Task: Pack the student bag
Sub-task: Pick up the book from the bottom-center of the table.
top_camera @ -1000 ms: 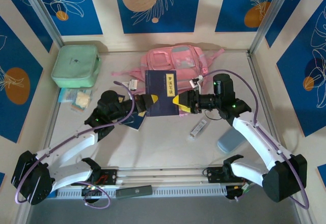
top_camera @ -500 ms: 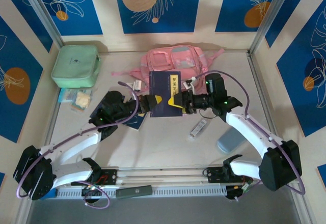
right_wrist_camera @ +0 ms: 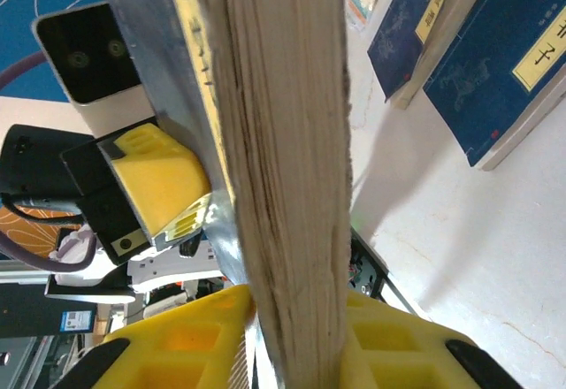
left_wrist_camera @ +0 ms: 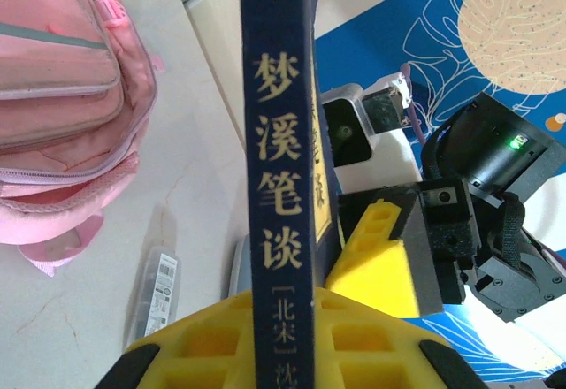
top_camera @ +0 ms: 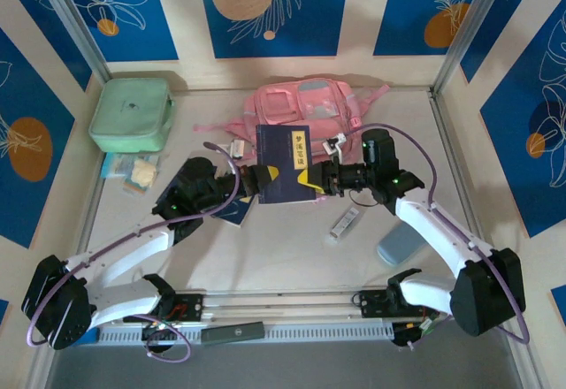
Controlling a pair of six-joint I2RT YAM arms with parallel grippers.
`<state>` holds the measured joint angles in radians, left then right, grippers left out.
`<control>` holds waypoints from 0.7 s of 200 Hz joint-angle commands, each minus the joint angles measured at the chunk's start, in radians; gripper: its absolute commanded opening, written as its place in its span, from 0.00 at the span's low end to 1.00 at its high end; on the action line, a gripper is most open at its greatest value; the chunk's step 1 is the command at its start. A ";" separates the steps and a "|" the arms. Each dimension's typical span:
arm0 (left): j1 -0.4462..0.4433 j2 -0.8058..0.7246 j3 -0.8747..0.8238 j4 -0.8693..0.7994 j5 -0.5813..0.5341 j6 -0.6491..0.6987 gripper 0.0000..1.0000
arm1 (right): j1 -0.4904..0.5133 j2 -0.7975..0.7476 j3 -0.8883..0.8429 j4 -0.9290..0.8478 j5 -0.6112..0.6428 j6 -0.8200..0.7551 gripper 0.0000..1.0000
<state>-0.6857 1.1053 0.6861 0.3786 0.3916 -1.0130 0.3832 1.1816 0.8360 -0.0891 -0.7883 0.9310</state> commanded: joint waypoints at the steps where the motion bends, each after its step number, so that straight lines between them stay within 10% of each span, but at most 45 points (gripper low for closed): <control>1: -0.011 0.005 0.043 0.040 0.005 0.009 0.00 | 0.014 -0.002 0.022 0.004 -0.017 -0.019 0.18; 63: -0.019 0.031 0.050 0.022 0.011 0.012 0.00 | -0.023 -0.020 0.028 -0.038 0.005 -0.039 0.00; 140: -0.013 0.016 0.081 -0.092 0.012 0.089 0.62 | -0.105 -0.086 0.014 -0.114 0.035 -0.056 0.00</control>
<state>-0.6960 1.1530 0.7170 0.3649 0.3981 -0.9951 0.3115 1.1362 0.8379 -0.1417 -0.7666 0.9058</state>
